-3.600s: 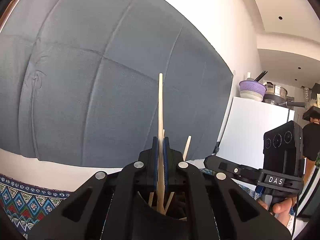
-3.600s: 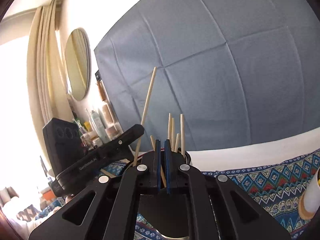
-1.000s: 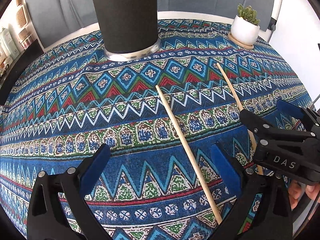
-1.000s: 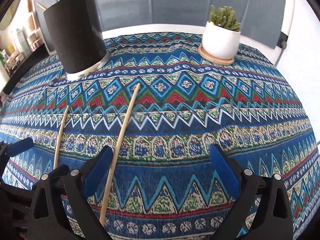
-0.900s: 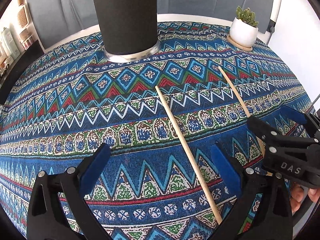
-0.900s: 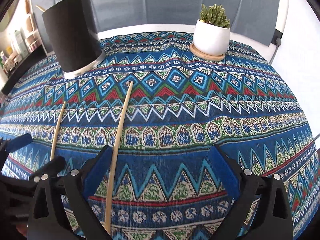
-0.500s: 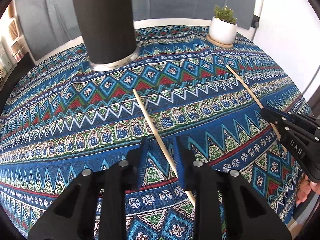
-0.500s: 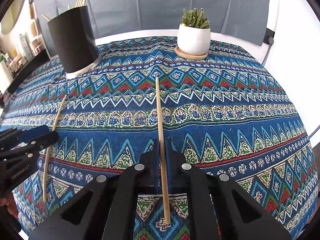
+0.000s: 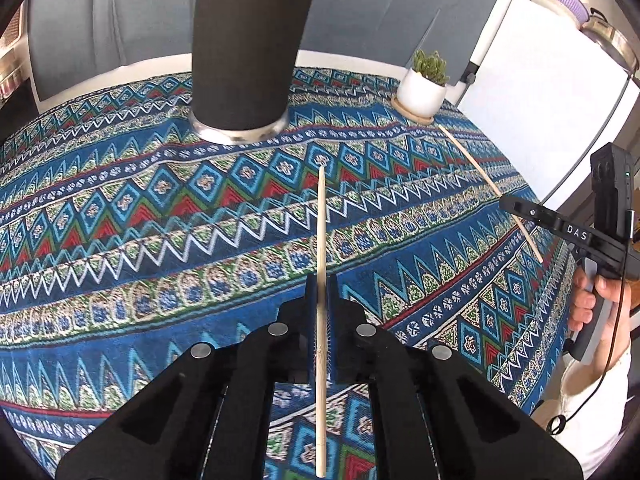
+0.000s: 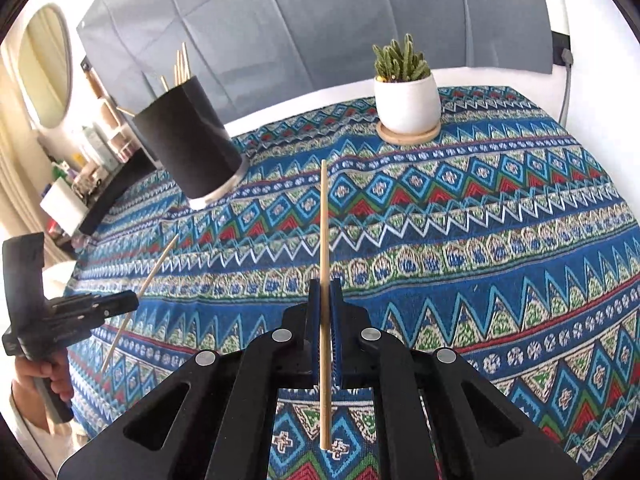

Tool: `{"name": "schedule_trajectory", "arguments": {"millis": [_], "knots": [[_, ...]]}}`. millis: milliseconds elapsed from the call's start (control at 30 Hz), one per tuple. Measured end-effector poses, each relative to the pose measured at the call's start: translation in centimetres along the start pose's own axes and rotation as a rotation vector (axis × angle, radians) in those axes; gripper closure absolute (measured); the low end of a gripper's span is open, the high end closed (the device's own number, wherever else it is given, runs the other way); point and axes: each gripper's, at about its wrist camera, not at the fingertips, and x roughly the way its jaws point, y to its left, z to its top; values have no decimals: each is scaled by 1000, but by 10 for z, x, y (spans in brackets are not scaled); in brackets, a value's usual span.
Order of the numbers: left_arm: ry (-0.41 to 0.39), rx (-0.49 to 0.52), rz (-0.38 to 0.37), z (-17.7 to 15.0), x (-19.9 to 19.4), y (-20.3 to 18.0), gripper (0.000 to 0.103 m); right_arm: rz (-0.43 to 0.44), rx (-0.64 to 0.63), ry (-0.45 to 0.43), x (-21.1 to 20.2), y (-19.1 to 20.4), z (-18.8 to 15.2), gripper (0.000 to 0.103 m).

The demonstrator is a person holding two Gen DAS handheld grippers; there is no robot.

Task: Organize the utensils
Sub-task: 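Lift the left tool's stick over the black cup while the right tool carries its stick there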

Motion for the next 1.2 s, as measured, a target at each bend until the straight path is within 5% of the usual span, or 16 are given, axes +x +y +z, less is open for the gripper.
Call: {"name": "schedule_trajectory", "arguments": {"millis": [267, 533, 800, 1000, 1200], "knots": [[-128, -112, -19, 52, -51, 77, 98, 84, -21, -72, -3, 26, 76, 98], [-330, -143, -52, 128, -97, 134, 98, 238, -120, -211, 6, 104, 157, 98], [-478, -79, -156, 190, -105, 123, 98, 429, -133, -352, 44, 167, 206, 98], [-598, -8, -268, 221, -86, 100, 98, 445, -79, -457, 87, 178, 219, 98], [-694, -83, -372, 237, -55, 104, 98, 483, -48, -531, 119, 172, 218, 98]]}}
